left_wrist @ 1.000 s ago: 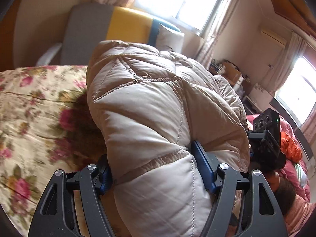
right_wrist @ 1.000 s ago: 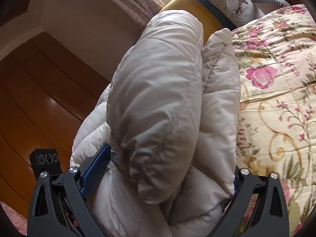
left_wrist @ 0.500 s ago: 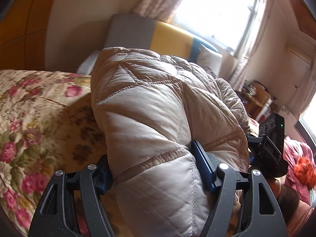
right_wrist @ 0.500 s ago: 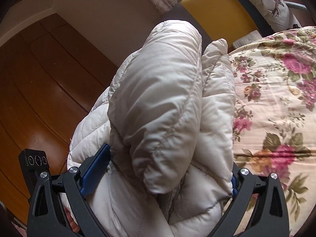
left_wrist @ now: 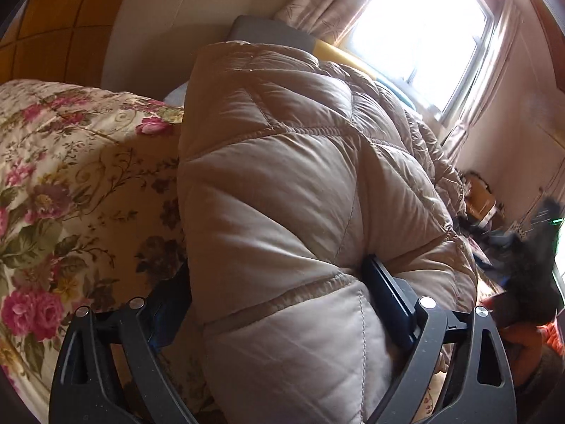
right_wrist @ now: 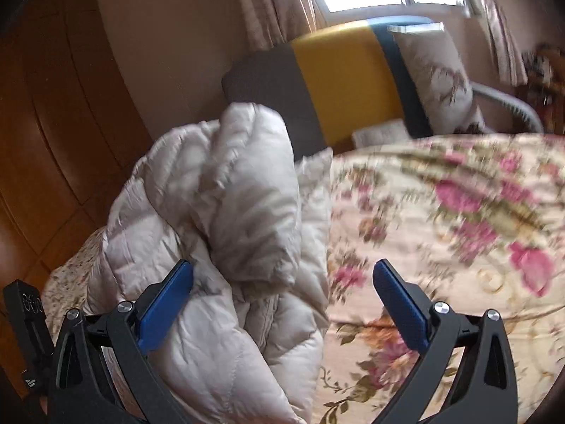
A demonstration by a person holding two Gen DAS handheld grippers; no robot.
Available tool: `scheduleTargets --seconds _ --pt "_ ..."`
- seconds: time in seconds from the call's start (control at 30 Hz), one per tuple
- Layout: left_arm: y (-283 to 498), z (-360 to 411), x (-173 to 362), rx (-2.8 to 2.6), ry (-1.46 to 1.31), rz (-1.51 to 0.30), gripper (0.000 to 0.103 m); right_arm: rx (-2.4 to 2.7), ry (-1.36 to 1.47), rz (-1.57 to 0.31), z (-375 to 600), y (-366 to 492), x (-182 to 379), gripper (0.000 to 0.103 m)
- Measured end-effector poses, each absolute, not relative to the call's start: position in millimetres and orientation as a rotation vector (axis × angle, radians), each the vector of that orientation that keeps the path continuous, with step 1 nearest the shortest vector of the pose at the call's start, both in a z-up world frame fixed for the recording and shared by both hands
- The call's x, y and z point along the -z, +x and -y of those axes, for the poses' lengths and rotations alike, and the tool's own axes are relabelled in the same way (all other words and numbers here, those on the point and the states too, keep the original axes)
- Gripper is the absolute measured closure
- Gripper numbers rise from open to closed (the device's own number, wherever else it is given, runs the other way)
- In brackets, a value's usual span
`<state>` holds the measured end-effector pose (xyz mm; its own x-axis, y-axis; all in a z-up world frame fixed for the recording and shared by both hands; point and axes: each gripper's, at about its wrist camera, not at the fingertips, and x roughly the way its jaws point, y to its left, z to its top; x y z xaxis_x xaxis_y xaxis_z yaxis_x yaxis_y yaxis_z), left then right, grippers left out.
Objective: Fold large clothes
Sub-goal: 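Lower the folded jacket bundle onto the bedspread with both tools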
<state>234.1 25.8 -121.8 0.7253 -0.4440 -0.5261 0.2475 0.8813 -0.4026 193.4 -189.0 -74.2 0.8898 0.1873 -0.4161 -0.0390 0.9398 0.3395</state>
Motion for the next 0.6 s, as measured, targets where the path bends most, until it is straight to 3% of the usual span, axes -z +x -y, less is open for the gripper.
scheduleTargets --seconds 0.1,0.27,0.4,0.5,0.6 --pt "232.8 -24.1 120.7 0.383 -0.309 -0.649 0.012 -0.099 0.225 -0.310 166.9 184.6 23.9 0.002" --pt "228.9 -22.2 118.7 0.377 -0.299 -0.645 0.012 -0.118 -0.034 -0.374 103.4 253.6 -19.0 0.002" --pt "226.5 -27.6 123.3 0.383 -0.329 -0.652 0.011 -0.175 -0.126 -0.427 78.8 322.7 -1.4 0.002" --pt "229.4 -34.1 128.4 0.395 -0.374 -0.671 0.003 -0.081 -0.211 -0.525 73.4 362.3 30.0 0.002" --pt "225.7 -35.9 127.6 0.449 -0.404 -0.643 0.003 -0.013 -0.113 -0.614 99.7 385.6 69.3 0.002"
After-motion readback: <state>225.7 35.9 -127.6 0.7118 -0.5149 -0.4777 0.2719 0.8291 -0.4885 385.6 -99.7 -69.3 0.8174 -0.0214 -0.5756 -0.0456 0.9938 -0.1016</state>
